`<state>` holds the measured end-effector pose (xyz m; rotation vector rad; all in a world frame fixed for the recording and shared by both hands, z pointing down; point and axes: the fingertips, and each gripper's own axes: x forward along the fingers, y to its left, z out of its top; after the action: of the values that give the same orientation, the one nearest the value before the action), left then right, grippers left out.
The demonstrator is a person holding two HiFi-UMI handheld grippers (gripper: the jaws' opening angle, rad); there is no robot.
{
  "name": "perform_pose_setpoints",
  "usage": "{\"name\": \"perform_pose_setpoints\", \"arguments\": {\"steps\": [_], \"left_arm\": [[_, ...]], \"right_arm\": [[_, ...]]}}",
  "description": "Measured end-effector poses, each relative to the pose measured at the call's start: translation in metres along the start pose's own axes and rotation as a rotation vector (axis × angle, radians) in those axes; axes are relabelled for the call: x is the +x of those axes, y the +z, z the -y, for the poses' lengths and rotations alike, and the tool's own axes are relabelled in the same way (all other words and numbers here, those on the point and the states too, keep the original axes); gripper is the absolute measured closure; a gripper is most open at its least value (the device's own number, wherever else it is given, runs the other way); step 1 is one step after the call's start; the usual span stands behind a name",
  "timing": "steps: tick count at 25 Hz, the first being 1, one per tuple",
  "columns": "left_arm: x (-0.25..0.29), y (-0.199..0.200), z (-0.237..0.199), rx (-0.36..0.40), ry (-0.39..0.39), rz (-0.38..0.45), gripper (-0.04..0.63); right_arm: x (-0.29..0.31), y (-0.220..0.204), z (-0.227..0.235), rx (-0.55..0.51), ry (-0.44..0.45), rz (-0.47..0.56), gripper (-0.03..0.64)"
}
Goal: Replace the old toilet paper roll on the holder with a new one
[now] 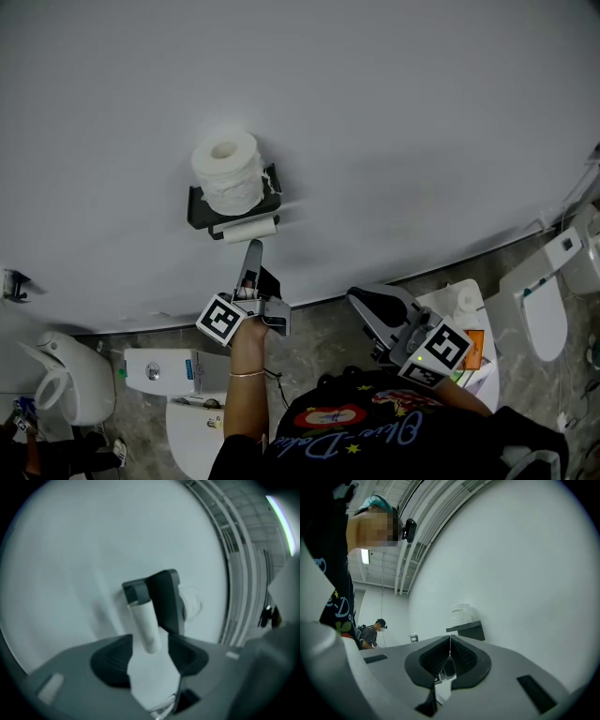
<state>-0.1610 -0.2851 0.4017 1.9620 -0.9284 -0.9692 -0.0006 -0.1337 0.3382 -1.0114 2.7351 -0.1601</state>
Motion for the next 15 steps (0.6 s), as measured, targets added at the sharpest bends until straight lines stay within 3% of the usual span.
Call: {"name": "perform_pose_setpoints", "arguments": {"steps": [3,10,13,15], "left_arm": [[0.007,0.013,-0.006,-0.019,0.012,0.064,0.361],[0.030,0.022,-0.013,-0.020,0.004,0.088,0.336],[0.034,0.024,-0.012,-0.010,0.003,0.114,0.399],[0.035,0.025,-0.010,-0.014,-0.009,0.125,0.406]], "right_arm": [[-0.003,-0.003,0.003,0.030,-0.017,-0.003,0.604],[-0.005,-0.005,0.010,0.029,-0.051,-0.017,0.604],[-0.005,-0.004,0.015,0.031,-0.068,-0.014,0.604],[-0.007,-0.004,0.018,0.031,-0.078,-0.014,0.604]]}}
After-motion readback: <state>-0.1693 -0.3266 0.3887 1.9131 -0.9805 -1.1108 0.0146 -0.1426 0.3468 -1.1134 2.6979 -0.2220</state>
